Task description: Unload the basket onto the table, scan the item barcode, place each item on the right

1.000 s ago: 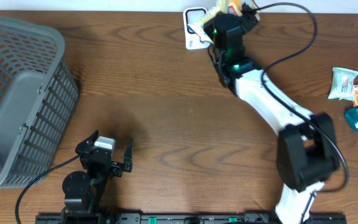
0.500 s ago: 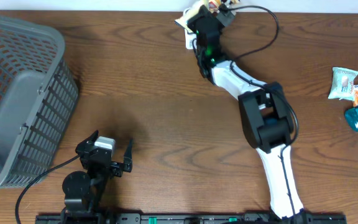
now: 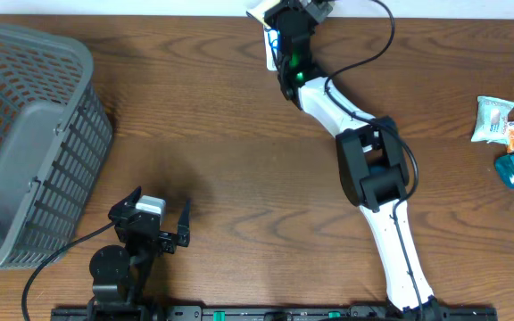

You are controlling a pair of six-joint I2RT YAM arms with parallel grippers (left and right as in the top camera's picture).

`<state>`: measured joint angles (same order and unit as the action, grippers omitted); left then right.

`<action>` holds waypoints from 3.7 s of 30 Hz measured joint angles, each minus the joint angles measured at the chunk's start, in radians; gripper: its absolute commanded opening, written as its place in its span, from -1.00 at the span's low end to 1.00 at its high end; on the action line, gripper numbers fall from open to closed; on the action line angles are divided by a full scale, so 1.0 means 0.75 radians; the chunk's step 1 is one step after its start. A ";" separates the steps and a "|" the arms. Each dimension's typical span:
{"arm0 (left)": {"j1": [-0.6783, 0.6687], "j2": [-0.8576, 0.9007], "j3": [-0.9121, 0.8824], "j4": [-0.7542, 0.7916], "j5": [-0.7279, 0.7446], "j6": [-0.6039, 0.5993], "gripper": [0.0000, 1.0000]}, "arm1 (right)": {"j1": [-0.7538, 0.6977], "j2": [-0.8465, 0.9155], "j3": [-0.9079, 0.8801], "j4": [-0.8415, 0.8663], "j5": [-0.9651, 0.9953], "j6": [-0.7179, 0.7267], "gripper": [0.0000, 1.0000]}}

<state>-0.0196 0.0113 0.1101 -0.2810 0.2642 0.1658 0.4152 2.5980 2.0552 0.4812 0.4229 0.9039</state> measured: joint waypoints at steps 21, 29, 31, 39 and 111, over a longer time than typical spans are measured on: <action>0.000 0.000 0.000 0.000 0.000 0.000 0.96 | -0.006 -0.268 -0.009 -0.568 0.014 -0.664 -0.98; 0.000 -0.001 0.000 -0.001 0.001 0.000 0.95 | -0.094 -0.767 0.036 -1.224 0.387 -0.903 -0.98; 0.000 -0.001 0.000 0.000 0.000 0.000 0.96 | -0.162 -0.811 0.050 -1.435 0.443 -0.942 -0.98; 0.000 -0.001 0.000 0.000 0.000 0.000 0.96 | -0.521 -0.666 -0.034 -1.818 0.216 -1.014 -0.98; 0.000 -0.001 0.000 0.000 0.000 0.000 0.96 | -0.994 -2.122 0.061 -2.678 -0.749 -0.986 0.99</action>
<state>-0.0196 0.0109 0.1101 -0.2810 0.2642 0.1658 -0.3302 1.0065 2.1010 -1.5276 -0.1390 0.1646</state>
